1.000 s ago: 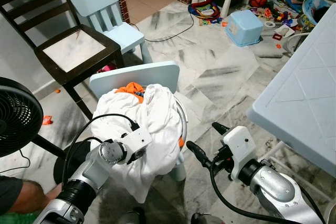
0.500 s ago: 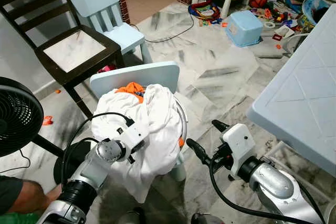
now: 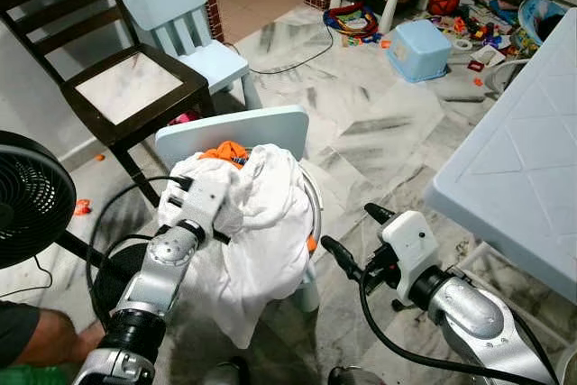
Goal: Hang hanger
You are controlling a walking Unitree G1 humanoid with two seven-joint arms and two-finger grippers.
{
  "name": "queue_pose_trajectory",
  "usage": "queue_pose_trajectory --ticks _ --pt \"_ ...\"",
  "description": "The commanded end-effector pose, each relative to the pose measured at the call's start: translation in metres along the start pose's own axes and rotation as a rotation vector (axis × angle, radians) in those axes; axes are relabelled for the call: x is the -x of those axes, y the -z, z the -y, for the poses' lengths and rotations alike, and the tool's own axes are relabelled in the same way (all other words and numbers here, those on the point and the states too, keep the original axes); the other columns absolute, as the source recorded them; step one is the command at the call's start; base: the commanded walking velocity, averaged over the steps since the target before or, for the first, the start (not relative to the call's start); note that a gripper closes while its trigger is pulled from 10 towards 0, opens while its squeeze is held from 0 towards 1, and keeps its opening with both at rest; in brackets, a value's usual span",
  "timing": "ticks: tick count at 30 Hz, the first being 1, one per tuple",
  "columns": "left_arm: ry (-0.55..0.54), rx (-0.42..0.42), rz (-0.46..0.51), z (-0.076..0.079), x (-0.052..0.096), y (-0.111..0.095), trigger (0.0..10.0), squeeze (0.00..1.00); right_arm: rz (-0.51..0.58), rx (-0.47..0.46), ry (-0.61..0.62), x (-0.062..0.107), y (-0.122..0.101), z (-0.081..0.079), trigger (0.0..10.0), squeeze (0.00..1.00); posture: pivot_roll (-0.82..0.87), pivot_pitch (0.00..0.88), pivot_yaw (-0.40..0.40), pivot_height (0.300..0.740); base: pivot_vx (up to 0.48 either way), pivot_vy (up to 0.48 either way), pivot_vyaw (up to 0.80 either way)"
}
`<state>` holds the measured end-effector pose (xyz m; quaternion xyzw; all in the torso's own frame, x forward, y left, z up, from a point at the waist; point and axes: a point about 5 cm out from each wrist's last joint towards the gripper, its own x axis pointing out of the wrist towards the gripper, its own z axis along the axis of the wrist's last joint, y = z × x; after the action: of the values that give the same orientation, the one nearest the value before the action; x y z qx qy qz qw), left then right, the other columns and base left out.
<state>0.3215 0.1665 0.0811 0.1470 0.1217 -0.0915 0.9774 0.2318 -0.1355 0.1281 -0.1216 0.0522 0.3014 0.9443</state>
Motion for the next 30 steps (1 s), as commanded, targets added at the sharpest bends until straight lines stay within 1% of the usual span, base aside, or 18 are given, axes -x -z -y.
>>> queue_pose_trajectory --ticks 1,4,5,6,7,8,10,12,13,14,15,17,21,22,24,27,29,30 --pt "-0.068 0.086 -0.045 -0.004 0.011 0.014 0.0 0.00 0.000 0.011 0.002 0.001 0.001 0.001 10.0 0.00 -0.09 0.162 0.013 0.740 0.000 0.000 0.00" --pt "-0.069 0.145 -0.084 -0.001 0.016 0.022 0.0 0.00 0.000 0.014 0.002 0.001 0.001 0.001 10.0 0.00 -0.09 0.162 0.010 0.740 0.000 0.000 0.00" --pt "-0.077 0.189 -0.105 0.000 0.018 0.026 0.0 0.00 -0.001 0.014 0.002 0.001 0.001 0.001 10.0 0.00 -0.08 0.161 0.007 0.740 0.000 0.000 0.00" --pt "-0.066 0.252 -0.147 0.004 0.022 0.033 1.2 0.00 -0.001 0.019 -0.002 0.000 0.002 0.001 10.0 0.00 -0.08 0.161 0.007 0.740 0.000 0.000 0.00" --pt "-0.059 0.269 -0.159 0.005 0.023 0.035 1.2 0.00 0.000 0.020 -0.004 0.000 0.002 0.000 10.0 0.00 -0.08 0.161 0.007 0.740 0.000 0.000 0.00" --pt "-0.040 0.299 -0.187 0.009 0.024 0.037 10.0 0.00 0.000 0.022 -0.006 0.000 0.002 0.000 10.0 0.00 -0.08 0.158 0.003 0.740 0.000 0.000 0.00" --pt "-0.042 0.344 -0.212 0.012 0.026 0.039 10.0 0.00 0.002 0.026 -0.010 -0.002 0.001 0.001 10.0 0.00 -0.08 0.156 0.000 0.740 0.000 0.000 0.00" --pt "-0.060 0.375 -0.220 0.011 0.028 0.038 10.0 0.00 0.004 0.030 -0.011 -0.002 0.001 0.001 10.0 0.00 -0.08 0.151 -0.004 0.740 0.000 0.000 0.00" --pt "-0.088 0.407 -0.228 0.009 0.029 0.037 10.0 0.71 0.006 0.035 -0.009 -0.003 0.001 0.003 10.0 0.00 -0.08 0.150 -0.005 0.740 0.000 0.000 0.00" --pt "-0.088 0.407 -0.228 0.009 0.029 0.037 10.0 0.71 0.006 0.035 -0.009 -0.003 0.001 0.003 10.0 0.00 -0.08 0.150 -0.005 0.740 0.000 0.000 0.00" --pt "-0.105 0.435 -0.230 0.007 0.030 0.036 10.0 1.00 0.008 0.039 -0.007 -0.003 0.000 0.004 10.0 0.00 -0.08 0.148 -0.005 0.740 0.000 0.000 0.00" --pt "-0.102 0.453 -0.229 0.007 0.030 0.034 10.0 1.00 0.009 0.042 -0.005 -0.002 0.000 0.005 10.0 0.00 -0.08 0.147 -0.007 0.740 0.000 0.000 0.00" --pt "-0.125 0.427 -0.241 0.008 0.035 0.033 10.0 1.00 0.009 0.048 -0.003 -0.002 0.000 0.005 10.0 0.00 -0.08 0.146 -0.007 0.740 0.000 0.000 0.00" --pt "-0.140 0.378 -0.238 0.007 0.040 0.030 10.0 1.00 0.010 0.052 -0.003 -0.001 0.000 0.005 10.0 0.00 -0.08 0.147 -0.006 0.740 0.000 0.000 0.00" --pt "-0.139 0.343 -0.238 0.009 0.043 0.028 10.0 1.00 0.011 0.054 -0.002 -0.001 0.000 0.005 10.0 0.00 -0.08 0.148 -0.006 0.740 0.000 0.000 0.00" --pt "-0.082 0.235 -0.242 0.017 0.052 0.025 10.0 1.00 0.010 0.056 -0.001 -0.001 0.000 0.006 10.0 0.00 -0.08 0.148 -0.006 0.740 0.000 0.000 0.00" --pt "-0.031 0.159 -0.244 0.025 0.064 0.027 10.0 1.00 0.009 0.058 -0.001 -0.002 0.001 0.006 10.0 0.00 -0.07 0.150 -0.005 0.740 0.000 0.000 0.00" --pt "-0.031 0.159 -0.244 0.025 0.064 0.027 10.0 1.00 0.009 0.058 -0.001 -0.002 0.001 0.006 10.0 0.00 -0.07 0.150 -0.005 0.740 0.000 0.000 0.00"
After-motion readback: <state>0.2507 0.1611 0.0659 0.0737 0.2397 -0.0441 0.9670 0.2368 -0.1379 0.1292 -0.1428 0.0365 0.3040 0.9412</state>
